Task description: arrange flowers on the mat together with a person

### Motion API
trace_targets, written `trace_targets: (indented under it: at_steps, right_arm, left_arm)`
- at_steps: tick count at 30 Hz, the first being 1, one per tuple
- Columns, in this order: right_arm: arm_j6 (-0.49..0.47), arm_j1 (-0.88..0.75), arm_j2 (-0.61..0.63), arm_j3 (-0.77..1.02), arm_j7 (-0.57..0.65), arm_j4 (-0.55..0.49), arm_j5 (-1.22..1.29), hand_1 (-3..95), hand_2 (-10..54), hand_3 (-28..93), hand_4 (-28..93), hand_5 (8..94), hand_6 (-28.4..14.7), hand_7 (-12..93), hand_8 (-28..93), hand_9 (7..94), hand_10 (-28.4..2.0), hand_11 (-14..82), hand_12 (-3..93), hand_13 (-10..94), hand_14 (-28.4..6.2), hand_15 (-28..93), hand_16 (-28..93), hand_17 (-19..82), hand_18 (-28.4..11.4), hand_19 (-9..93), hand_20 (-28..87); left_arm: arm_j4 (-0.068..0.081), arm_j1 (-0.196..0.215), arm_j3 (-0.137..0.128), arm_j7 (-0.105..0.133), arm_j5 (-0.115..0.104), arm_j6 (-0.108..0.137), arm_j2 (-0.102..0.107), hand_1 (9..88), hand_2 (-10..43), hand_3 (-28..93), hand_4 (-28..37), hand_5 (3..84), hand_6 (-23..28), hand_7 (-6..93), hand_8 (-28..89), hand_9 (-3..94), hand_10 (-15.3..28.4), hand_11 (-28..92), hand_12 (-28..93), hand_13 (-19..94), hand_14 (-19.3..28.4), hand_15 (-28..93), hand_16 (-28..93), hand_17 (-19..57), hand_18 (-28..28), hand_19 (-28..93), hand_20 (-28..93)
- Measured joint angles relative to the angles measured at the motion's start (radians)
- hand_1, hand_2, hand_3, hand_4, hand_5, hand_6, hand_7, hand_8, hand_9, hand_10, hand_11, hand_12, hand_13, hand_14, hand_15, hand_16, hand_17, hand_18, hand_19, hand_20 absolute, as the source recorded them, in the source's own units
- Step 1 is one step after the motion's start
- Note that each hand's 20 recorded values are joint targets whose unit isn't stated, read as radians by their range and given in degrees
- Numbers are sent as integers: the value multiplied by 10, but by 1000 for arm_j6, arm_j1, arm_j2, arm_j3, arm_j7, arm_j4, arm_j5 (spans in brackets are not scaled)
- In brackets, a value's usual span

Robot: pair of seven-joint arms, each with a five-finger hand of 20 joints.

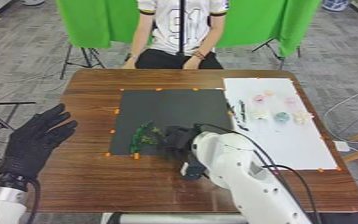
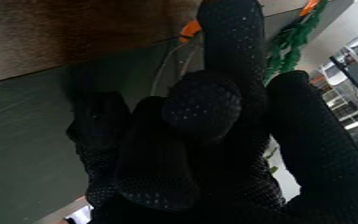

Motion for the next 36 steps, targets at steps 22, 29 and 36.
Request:
trace_targets:
  at_steps: [22,29,36]
  right_arm:
    - [30,1,-55,-9,-12,30,-11,225,169,729,-172,861,-10,356,-78,898,-119,498,366,822,-97,806,332,424,-254,932,450]
    - [30,-21,-43,20,-48,-24,-81,221,167,732,-174,869,-8,379,-78,900,-119,514,371,825,-101,820,332,428,-256,932,466]
    - [33,-2,27,18,-68,-54,-92,219,165,732,-175,869,-9,380,-82,894,-118,517,375,819,-104,822,337,419,-257,932,466]
  left_arm:
    - [6,-12,11,0,0,0,2,266,11,708,-243,413,63,132,-76,326,140,208,141,273,165,365,7,-68,237,495,160]
    - [5,-8,8,3,0,0,1,266,11,707,-242,413,63,132,-76,326,139,209,141,274,165,365,8,-68,237,495,160]
    - [5,-6,7,7,0,0,1,265,10,709,-242,413,63,132,-76,326,140,209,140,273,165,366,8,-68,237,496,160]
